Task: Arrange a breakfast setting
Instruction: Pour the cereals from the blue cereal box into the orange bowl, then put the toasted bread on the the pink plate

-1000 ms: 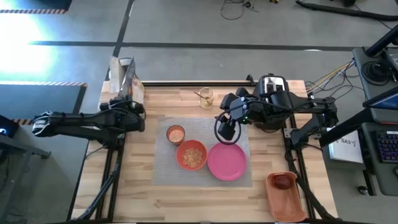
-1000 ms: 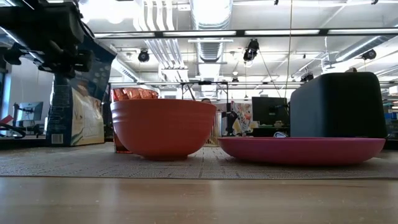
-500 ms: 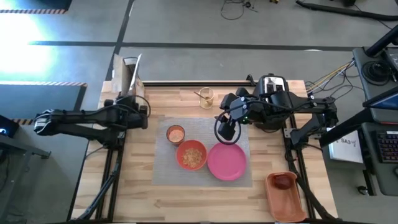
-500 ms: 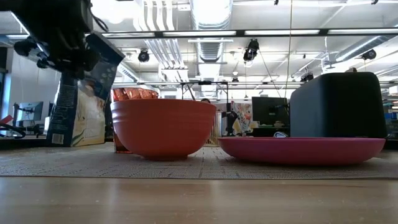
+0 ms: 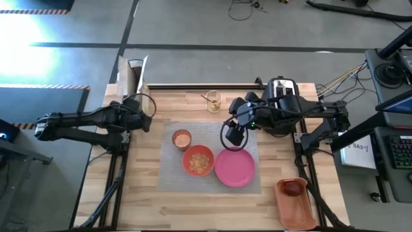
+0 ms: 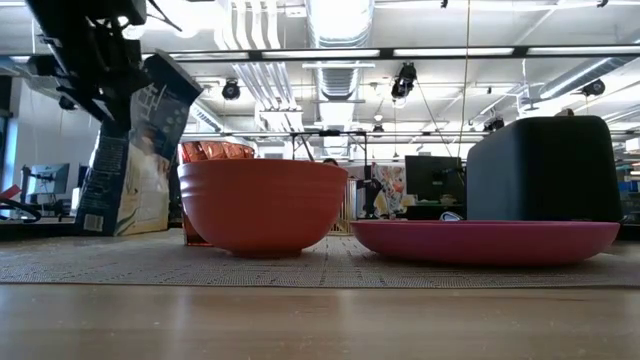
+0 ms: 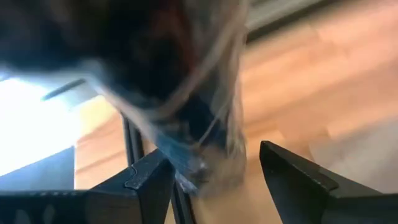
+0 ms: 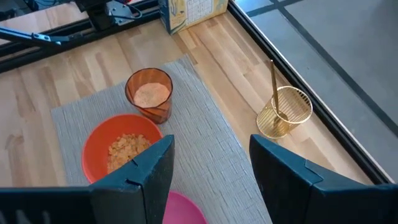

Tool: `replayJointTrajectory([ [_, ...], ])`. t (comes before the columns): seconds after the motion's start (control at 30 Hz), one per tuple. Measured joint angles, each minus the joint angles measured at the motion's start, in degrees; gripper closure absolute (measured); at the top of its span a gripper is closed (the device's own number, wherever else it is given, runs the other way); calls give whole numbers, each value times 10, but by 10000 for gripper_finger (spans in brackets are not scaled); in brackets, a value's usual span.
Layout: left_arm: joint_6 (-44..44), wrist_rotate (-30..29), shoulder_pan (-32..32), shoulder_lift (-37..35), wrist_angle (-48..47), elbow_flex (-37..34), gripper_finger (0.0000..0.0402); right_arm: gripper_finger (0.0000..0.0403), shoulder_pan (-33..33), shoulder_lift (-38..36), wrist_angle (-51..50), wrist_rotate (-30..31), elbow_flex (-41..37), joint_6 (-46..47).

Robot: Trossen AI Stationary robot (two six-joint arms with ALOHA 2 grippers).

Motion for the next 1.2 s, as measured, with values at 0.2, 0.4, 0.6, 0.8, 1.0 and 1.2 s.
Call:
replayJointTrajectory([
  [0.2, 71, 80, -9, -3, 5, -4, 189, 204, 0, 0, -7, 0, -28, 44],
  [0.4, 100, 131, -26, -17, -35, 34, 189, 204, -1, 0, -70, 6, -53, 116],
  [0.6, 91, 112, -27, -37, -95, 82, 189, 204, -2, -1, -72, 9, -61, 117],
  [0.8, 54, 98, -26, -53, -148, 110, 190, 204, -2, -2, -72, 10, -60, 114],
  [1.0, 93, 183, -26, -71, -149, 128, 190, 204, -2, -3, -73, 10, -61, 114],
  [1.2, 132, 283, -27, -88, -150, 153, 190, 204, -2, -5, -107, 10, -61, 122],
])
